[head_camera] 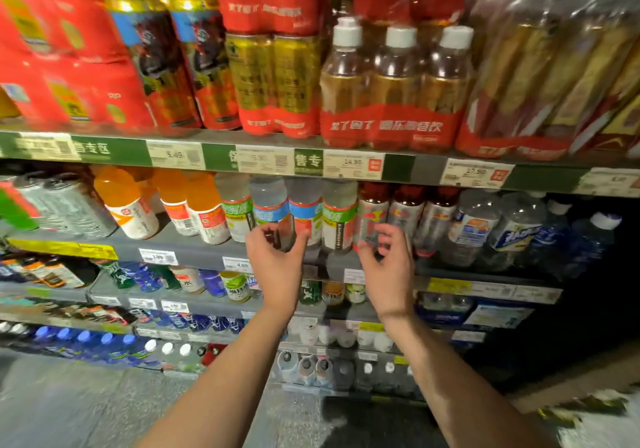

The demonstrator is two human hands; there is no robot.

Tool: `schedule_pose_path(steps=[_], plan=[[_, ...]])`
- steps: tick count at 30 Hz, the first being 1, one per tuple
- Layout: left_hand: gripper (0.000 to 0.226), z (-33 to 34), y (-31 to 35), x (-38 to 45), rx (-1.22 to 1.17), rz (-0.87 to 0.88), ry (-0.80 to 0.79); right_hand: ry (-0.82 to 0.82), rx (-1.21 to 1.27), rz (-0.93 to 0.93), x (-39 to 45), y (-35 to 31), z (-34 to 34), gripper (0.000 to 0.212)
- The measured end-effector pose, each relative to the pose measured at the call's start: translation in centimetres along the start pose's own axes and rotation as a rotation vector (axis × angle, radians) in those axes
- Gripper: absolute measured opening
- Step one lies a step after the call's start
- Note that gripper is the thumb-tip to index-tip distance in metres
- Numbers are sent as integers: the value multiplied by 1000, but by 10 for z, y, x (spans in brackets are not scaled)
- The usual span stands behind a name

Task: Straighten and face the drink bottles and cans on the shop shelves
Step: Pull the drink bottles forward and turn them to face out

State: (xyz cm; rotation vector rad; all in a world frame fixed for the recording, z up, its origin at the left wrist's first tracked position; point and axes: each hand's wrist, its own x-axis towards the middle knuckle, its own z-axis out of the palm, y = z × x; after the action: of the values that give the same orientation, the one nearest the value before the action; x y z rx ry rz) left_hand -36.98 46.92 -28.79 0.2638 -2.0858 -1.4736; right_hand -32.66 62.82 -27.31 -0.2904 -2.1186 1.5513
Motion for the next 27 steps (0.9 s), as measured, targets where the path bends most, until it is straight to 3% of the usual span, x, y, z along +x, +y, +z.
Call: schedule_pose_path(steps=[3,6,13,17,21,24,27], plan=[[43,-18,-12,26,-12,21,-6,18,-3,6,-2,-17,32,31],[51,-31,-22,50,-28,53,-27,143,-89,-86,5,-34,56,27],[73,-53,-22,95,15,173,-82,218,-212,-22,26,-41,78,62],[83,-57,-18,107,114,168,-175,204,-338,-115,34,-43,82,49],[57,-61,-15,123,199,238,-261,205,-487,-249,40,-49,83,42],[51,-62,-13,133,242,212,-342,205,-462,-256,43,-54,82,43],[46,-62,-9,138,306,204,-323,166,-434,-193,45,-57,78,46]])
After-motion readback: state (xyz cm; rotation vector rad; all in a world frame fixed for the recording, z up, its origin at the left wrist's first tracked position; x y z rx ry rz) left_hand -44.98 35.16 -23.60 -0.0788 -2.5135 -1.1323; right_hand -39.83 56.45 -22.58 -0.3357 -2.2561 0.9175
